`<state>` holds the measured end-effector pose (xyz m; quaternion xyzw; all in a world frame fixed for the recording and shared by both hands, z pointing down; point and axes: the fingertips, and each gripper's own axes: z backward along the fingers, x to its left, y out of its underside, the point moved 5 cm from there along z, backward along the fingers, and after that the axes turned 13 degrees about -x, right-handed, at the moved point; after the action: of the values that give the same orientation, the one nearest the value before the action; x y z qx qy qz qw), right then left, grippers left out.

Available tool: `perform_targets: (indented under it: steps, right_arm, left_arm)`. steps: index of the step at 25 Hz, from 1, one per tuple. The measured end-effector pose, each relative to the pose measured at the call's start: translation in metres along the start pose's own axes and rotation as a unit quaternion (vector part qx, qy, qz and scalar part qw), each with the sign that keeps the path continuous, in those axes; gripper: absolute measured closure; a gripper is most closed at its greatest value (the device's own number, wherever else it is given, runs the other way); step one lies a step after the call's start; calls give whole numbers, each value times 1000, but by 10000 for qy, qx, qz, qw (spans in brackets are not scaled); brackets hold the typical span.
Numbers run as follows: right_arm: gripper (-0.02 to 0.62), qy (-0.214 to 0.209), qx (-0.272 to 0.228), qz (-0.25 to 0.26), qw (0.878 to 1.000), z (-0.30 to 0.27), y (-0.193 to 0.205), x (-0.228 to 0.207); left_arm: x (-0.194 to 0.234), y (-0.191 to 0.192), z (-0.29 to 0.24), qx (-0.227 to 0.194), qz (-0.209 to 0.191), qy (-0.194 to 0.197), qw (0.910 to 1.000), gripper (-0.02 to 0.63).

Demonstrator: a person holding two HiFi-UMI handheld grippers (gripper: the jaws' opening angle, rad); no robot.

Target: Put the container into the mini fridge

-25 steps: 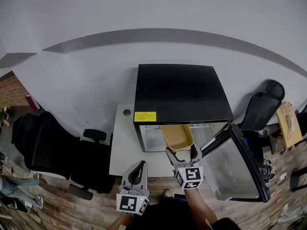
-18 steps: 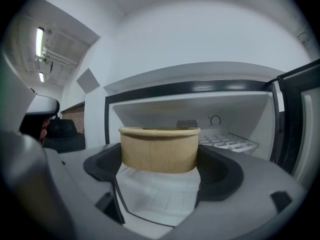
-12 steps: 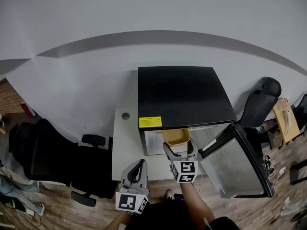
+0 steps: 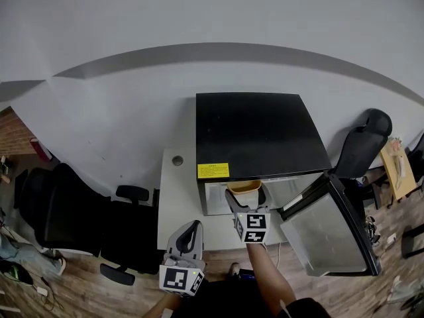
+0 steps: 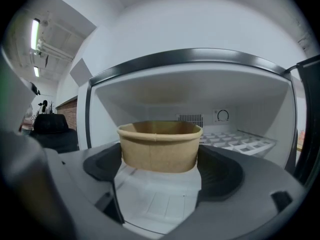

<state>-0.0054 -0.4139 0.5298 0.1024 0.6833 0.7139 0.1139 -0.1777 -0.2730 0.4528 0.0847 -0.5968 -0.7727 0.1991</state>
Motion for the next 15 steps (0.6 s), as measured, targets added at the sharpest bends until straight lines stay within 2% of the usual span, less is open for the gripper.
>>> perform_targets:
  steps: [15]
  right_arm:
    - [106, 51, 18, 100, 9999, -25, 2, -3]
  left_arm:
    - [9, 2, -5, 42, 31, -50, 10000, 598]
